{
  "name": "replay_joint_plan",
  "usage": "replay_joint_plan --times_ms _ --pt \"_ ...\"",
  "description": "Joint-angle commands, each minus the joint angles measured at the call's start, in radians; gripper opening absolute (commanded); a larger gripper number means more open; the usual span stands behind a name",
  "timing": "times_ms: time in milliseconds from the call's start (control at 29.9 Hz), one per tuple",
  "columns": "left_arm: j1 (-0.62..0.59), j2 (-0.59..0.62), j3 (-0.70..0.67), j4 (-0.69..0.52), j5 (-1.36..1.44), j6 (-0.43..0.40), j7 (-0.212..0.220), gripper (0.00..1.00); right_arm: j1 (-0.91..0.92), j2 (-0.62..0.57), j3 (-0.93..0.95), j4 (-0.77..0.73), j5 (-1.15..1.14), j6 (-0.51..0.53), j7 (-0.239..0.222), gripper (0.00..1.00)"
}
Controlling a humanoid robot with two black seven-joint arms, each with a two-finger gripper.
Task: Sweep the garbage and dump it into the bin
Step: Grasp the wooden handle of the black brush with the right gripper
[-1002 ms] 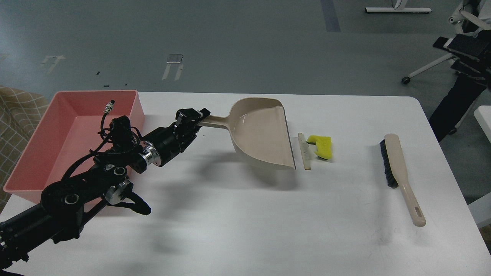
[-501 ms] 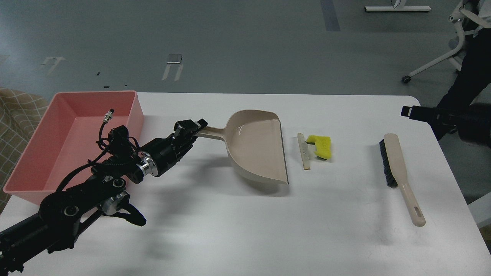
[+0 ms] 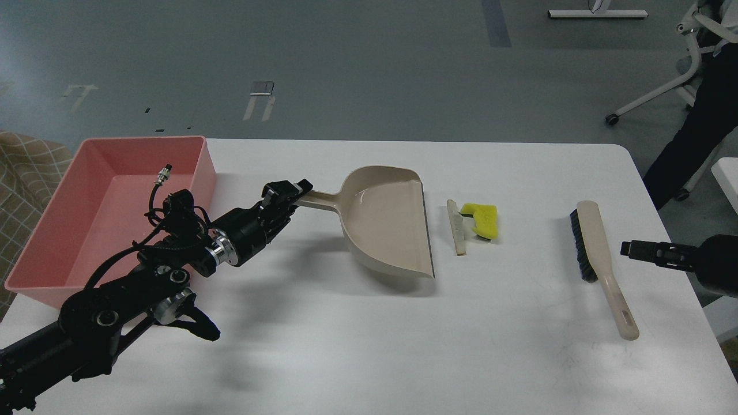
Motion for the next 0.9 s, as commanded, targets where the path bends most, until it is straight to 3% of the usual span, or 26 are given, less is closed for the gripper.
replay_joint_plan --times_ms 0,167,234,301,869 --pt "0.000 0.000 -0.002 0.001 0.000 0.000 0.002 0.03 -0.032 0.013 0.000 0.000 0.001 -0.043 0.000 0.66" --pt "0.000 0.000 -0.002 0.001 -0.002 0.000 0.002 0.03 -0.047 0.030 -0.004 0.000 -0.003 -0.052 -0.017 0.66" --pt "0.000 0.002 -0.002 0.001 -0.002 0.000 0.000 0.03 -0.054 0.038 -0.015 0.001 -0.001 -0.052 -0.069 0.56" --pt "0.001 0.003 -0.003 0.001 -0.003 0.000 0.000 0.03 -0.057 0.053 -0.015 0.001 -0.001 -0.054 -0.083 0.51" --pt "0.003 0.009 -0.008 0.002 -0.009 0.000 -0.003 0.03 -0.063 0.098 -0.016 0.020 -0.003 -0.051 -0.092 0.51"
